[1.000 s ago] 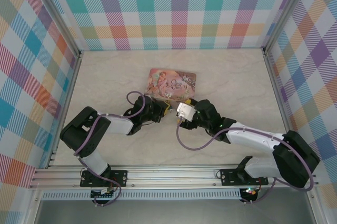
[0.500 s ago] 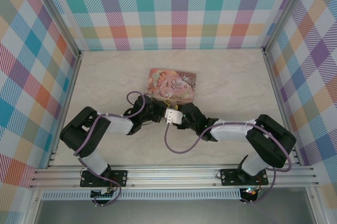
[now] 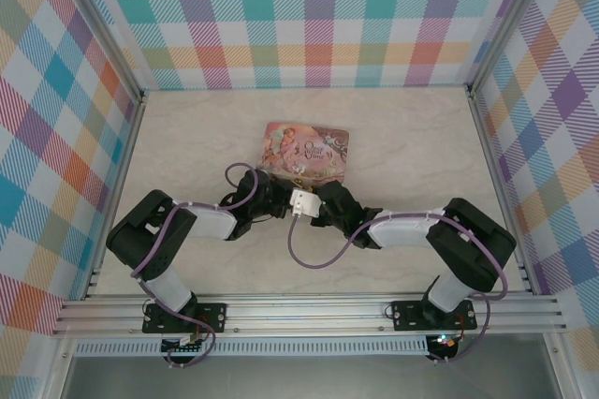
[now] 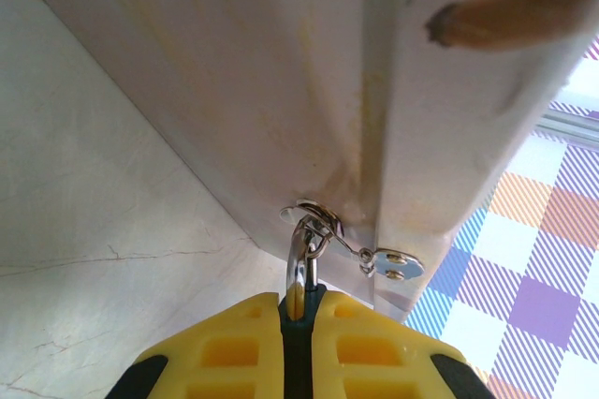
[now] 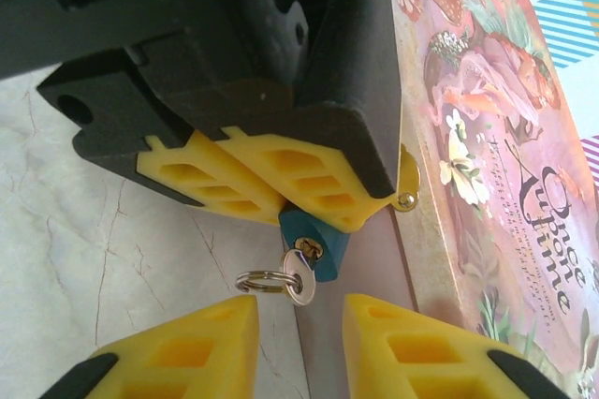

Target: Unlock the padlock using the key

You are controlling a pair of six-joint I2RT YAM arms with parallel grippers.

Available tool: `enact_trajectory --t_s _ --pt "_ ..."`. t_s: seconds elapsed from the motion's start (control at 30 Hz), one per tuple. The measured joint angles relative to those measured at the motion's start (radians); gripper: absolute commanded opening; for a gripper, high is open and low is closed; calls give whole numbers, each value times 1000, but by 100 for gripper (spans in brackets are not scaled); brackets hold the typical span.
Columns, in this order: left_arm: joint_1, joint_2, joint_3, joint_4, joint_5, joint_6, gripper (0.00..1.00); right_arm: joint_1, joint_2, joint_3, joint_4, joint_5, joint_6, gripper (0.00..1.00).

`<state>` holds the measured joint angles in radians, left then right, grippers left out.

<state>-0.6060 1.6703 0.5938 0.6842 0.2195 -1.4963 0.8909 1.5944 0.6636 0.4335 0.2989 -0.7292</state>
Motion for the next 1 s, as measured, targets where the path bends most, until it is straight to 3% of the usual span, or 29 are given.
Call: enact_trajectory --t_s 0.33,0.7,1.0 --pt "0 0 0 1 0 -4 0 0 0 15 0 -14 37 20" --pt "3 0 0 2 -1 -7 0 6 23 38 -6 -22 89 2" --pt "8 0 0 3 -5 -11 0 7 30 97 -106 -1 315 0"
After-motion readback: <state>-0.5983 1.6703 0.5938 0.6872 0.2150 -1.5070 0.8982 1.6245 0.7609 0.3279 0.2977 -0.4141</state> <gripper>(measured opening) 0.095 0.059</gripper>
